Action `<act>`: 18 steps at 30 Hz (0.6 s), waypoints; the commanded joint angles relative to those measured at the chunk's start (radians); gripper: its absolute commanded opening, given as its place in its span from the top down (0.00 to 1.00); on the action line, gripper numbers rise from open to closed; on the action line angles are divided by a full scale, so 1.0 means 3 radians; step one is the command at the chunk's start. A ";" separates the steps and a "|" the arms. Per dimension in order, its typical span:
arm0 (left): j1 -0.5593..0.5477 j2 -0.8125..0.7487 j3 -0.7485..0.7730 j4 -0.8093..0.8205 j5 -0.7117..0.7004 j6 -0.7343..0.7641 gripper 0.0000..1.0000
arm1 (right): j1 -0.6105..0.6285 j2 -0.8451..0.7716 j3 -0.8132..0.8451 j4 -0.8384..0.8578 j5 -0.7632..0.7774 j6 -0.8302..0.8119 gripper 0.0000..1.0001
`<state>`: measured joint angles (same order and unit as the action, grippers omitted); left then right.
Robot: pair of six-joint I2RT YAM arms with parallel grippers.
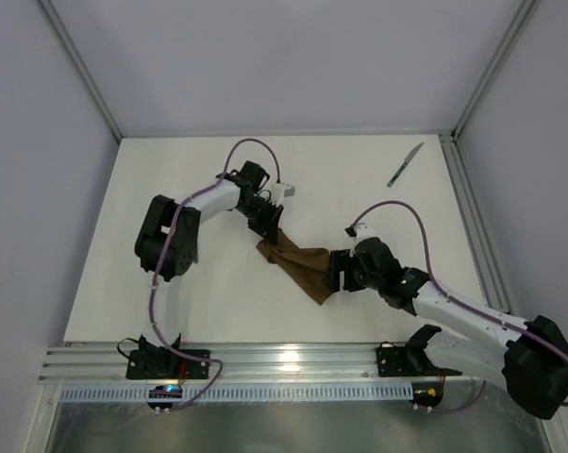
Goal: Fold the napkin into a case and place the utensils inside
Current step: Fold the 2/3-rectangle-folded napkin at the center of the board.
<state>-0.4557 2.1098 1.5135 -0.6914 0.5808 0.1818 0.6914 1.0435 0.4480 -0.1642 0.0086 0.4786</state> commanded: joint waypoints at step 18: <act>-0.0020 0.0039 -0.0249 -0.0216 -0.0315 0.0003 1.00 | -0.1216 0.1410 0.0813 0.0991 -0.1767 -0.0082 0.34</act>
<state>-0.4561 2.0941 1.4883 -0.6857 0.5800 0.1658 0.3317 1.4525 0.6521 0.0124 -0.4397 0.4358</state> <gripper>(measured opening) 0.079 0.678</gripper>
